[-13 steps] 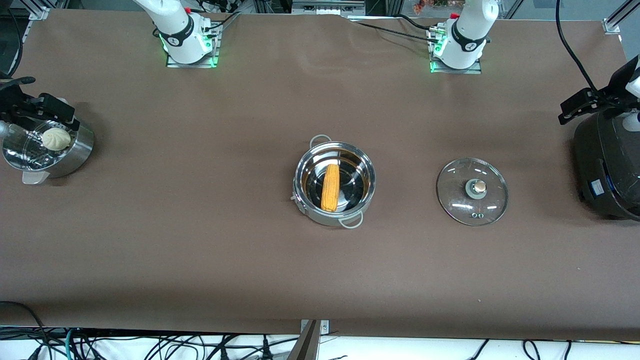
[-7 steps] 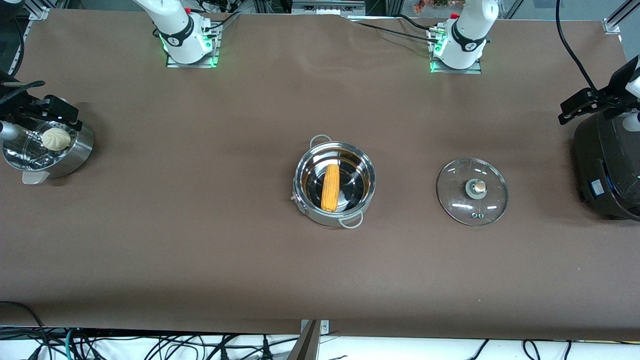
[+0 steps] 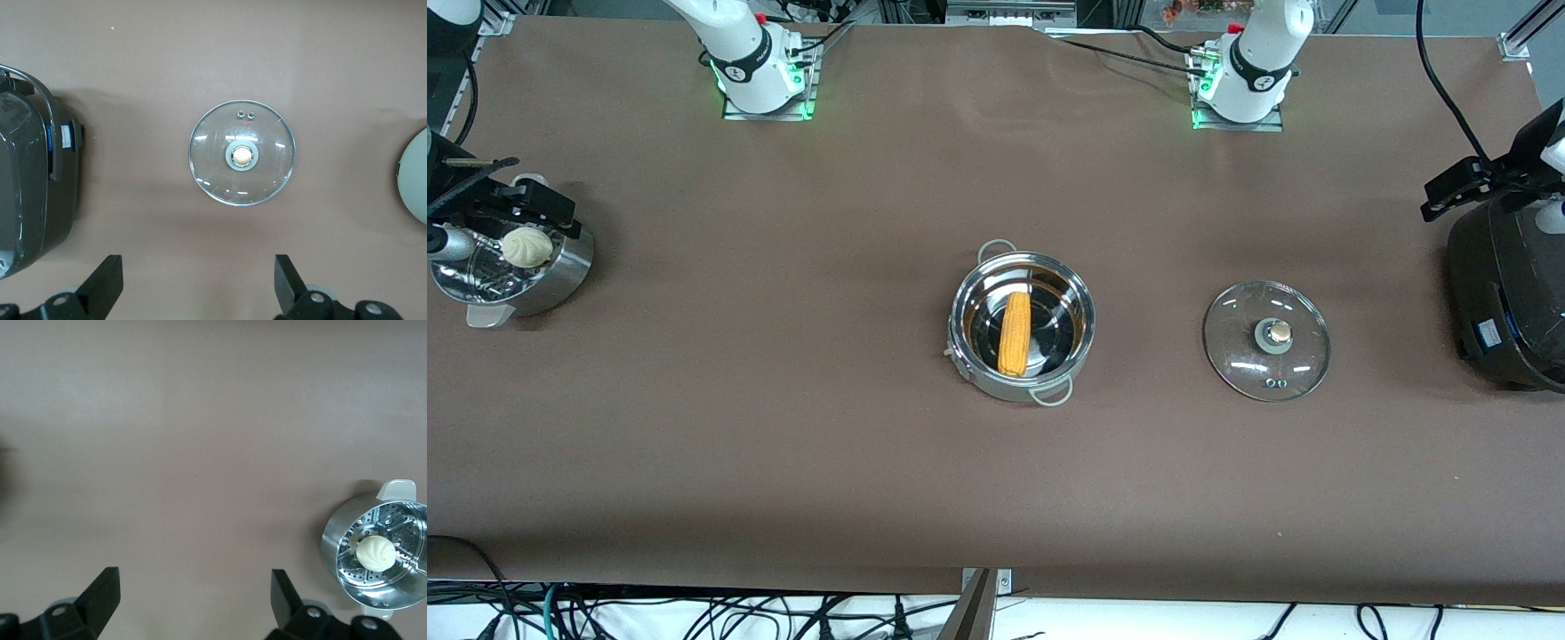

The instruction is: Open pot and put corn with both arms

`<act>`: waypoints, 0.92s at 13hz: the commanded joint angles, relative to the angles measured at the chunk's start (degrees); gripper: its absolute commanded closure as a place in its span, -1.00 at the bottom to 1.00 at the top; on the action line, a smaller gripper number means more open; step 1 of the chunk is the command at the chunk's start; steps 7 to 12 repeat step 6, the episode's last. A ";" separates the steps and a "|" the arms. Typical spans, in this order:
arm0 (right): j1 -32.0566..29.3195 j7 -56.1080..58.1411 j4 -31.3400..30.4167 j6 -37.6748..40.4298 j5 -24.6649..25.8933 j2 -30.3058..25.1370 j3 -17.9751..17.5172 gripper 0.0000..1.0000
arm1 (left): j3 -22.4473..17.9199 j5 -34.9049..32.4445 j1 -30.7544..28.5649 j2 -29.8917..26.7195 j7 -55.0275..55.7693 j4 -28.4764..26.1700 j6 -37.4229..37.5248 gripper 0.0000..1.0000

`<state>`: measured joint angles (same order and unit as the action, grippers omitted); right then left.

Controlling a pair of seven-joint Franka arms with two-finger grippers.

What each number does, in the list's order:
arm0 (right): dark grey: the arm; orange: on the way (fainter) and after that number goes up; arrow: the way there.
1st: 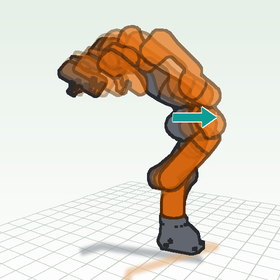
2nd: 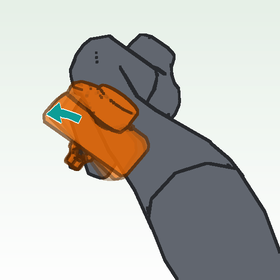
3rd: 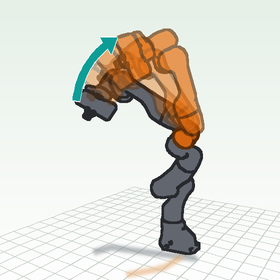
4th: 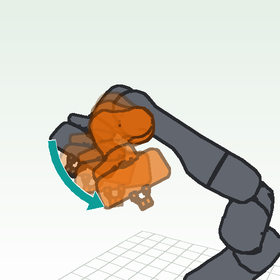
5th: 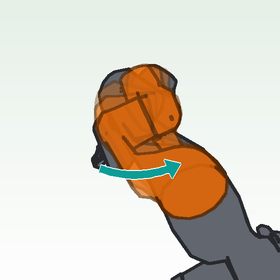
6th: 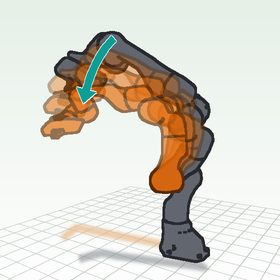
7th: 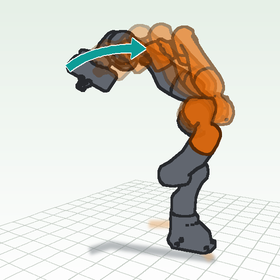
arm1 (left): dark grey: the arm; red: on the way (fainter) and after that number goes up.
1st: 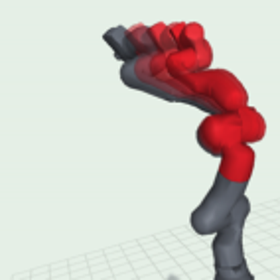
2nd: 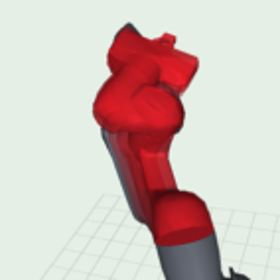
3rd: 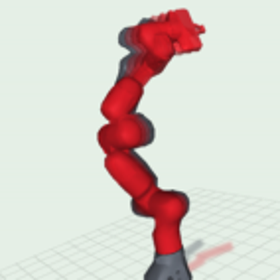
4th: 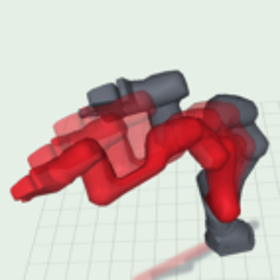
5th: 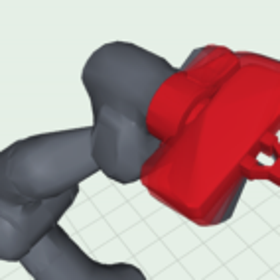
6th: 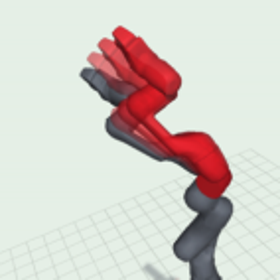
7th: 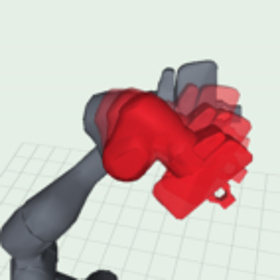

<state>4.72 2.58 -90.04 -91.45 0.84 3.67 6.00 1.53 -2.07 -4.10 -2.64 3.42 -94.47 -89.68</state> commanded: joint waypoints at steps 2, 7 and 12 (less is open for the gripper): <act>-0.41 0.06 -0.75 -0.83 0.57 -0.59 -0.02 -1.00 | 0.14 -1.00 -0.20 0.80 -0.70 1.74 1.35 -1.00; -0.06 -0.03 -0.75 -0.57 0.48 -0.51 -0.11 -1.00 | 0.14 -1.00 -0.20 0.80 -0.70 1.83 1.35 -1.00; -0.06 -0.03 -0.75 -0.57 0.48 -0.51 -0.11 -1.00 | 0.14 -1.00 -0.20 0.80 -0.70 1.83 1.35 -1.00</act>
